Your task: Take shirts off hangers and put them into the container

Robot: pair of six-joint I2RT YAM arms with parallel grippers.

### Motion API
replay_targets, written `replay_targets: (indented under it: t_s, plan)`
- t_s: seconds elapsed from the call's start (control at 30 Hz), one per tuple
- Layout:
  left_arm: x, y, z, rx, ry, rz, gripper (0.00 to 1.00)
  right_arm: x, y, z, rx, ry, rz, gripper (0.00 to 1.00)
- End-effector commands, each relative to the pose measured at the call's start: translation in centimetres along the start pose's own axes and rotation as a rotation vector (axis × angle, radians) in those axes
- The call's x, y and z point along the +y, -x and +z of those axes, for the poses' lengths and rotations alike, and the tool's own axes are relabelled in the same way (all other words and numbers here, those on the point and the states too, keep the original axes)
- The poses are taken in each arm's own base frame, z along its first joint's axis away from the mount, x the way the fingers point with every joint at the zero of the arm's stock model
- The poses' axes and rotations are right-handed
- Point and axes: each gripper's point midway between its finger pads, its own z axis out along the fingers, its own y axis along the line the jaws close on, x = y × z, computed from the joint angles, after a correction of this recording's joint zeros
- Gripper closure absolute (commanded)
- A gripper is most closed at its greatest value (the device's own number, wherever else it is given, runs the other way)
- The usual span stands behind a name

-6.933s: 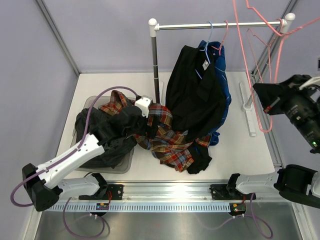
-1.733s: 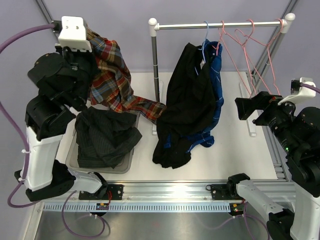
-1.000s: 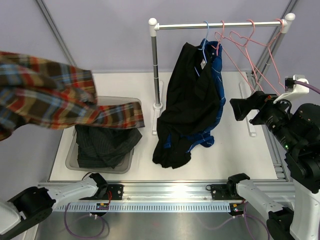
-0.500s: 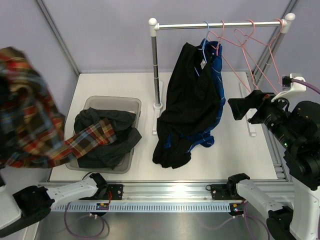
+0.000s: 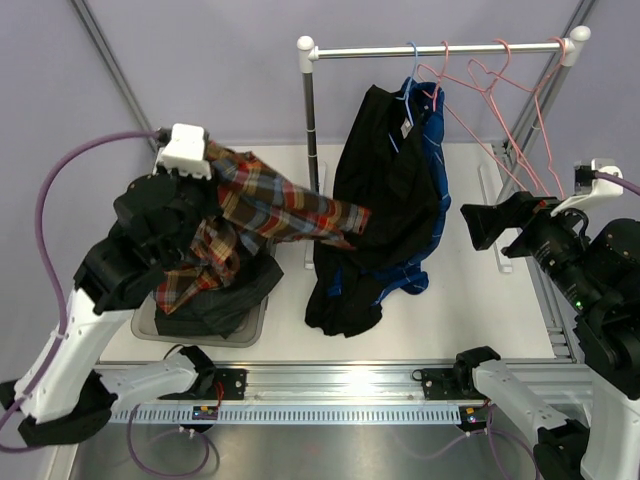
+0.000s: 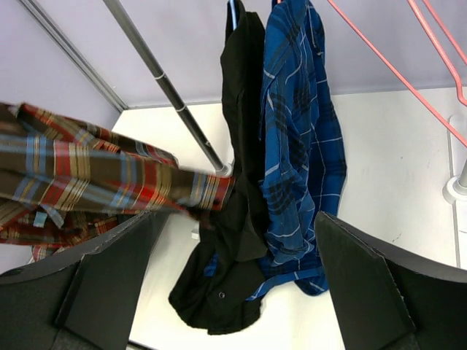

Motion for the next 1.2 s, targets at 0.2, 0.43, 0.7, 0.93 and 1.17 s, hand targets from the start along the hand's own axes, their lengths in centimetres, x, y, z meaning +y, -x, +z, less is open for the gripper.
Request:
replay_targets:
  t_s: [0.2,0.43,0.7,0.93,1.17]
  plan:
    - [9.2,-1.6,-5.5,-0.058,0.256,-0.218,1.0,0.7,-1.1,0.7,0.026,0.059,-0.013,0.01]
    - [10.4,-5.9,-5.0,0.094,0.361,-0.207,1.0,1.0,-1.1,0.3,0.014,0.077,-0.01,0.01]
    - [16.7,-4.9,-6.0,0.16,0.568,-0.198,1.0,1.2,-1.5,0.1,0.023,0.094,-0.008,0.0]
    - [16.6,-13.1,-1.3,0.41,0.5,-0.327,1.0,1.3,-1.6,0.1,0.025,0.101,-0.01,0.0]
    - [11.3,-22.7,3.9,0.552,0.21,-0.548,1.0,1.1,-1.9,0.5,0.029,0.095,-0.012,0.0]
